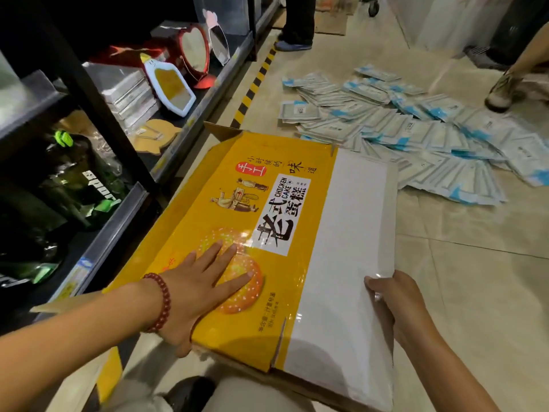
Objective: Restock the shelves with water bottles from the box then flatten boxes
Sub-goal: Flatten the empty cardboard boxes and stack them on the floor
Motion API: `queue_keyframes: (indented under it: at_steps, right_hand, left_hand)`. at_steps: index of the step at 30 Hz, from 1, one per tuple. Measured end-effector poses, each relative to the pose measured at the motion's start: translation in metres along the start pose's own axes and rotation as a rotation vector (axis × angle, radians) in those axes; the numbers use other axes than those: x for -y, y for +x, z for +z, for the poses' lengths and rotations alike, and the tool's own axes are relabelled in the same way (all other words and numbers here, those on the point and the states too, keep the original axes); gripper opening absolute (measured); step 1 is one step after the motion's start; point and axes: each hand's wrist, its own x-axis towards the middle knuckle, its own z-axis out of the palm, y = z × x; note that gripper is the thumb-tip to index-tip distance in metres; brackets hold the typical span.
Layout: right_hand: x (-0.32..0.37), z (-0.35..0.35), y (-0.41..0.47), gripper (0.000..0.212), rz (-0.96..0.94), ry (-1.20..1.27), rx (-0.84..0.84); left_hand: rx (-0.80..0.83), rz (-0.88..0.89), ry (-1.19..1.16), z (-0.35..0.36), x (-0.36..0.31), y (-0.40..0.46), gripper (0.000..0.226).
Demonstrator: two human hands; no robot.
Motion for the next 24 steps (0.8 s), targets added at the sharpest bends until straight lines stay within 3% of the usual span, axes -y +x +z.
queue_keyframes:
  at_steps: [7,12,24]
  right_hand:
    - [-0.006,-0.006,-0.018,0.019,-0.063,-0.043,-0.025]
    - [-0.005,-0.008,-0.02,0.007,-0.025,-0.107,-0.032]
    - [-0.013,-0.007,-0.026,0.008,0.072,-0.081,-0.003]
  left_hand:
    - [0.025,0.011,-0.006,0.004,-0.011,-0.007,0.131]
    - [0.023,0.048,0.001,0.003,-0.016,-0.001,0.127]
    - [-0.025,0.074,-0.023,0.011,-0.017,-0.007,0.123]
